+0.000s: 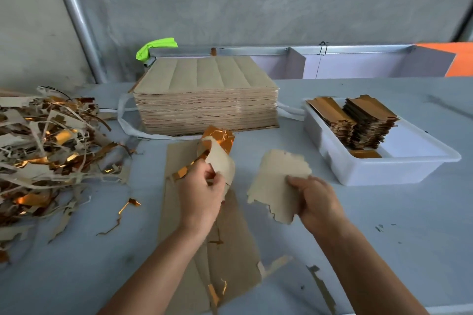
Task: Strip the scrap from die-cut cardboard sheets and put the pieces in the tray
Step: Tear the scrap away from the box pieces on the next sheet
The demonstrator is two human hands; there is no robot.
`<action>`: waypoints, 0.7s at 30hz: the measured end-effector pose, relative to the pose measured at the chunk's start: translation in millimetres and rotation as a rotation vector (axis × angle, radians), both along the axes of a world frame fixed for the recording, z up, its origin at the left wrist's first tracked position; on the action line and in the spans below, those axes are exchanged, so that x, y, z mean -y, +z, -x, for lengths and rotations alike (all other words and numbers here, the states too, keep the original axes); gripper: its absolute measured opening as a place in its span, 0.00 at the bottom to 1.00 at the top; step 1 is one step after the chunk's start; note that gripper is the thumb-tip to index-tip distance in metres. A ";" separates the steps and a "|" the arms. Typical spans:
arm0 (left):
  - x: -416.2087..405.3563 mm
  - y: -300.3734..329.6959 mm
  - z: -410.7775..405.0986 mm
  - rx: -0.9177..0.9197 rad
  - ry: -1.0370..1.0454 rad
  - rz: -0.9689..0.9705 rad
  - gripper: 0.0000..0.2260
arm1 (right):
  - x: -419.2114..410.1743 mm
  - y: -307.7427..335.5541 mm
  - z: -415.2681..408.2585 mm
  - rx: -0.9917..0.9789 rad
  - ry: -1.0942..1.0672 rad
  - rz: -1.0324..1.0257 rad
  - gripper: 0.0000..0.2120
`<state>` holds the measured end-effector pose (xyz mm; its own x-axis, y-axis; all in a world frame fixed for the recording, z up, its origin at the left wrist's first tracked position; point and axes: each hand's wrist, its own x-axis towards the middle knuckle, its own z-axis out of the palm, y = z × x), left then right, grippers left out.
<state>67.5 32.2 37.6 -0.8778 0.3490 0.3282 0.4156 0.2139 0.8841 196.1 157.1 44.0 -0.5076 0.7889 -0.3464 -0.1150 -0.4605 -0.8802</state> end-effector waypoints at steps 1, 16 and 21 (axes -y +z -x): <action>0.4 -0.3 -3.1 -0.117 -0.005 0.037 0.07 | -1.8 3.8 1.2 0.077 -0.046 -0.140 0.05; -2.7 -6.2 -19.6 -0.160 -0.081 0.069 0.06 | -4.5 10.5 15.1 0.395 0.130 -0.598 0.14; -3.0 -13.5 -21.0 -0.281 -0.120 0.089 0.12 | -1.0 14.4 20.1 0.449 0.125 -0.629 0.10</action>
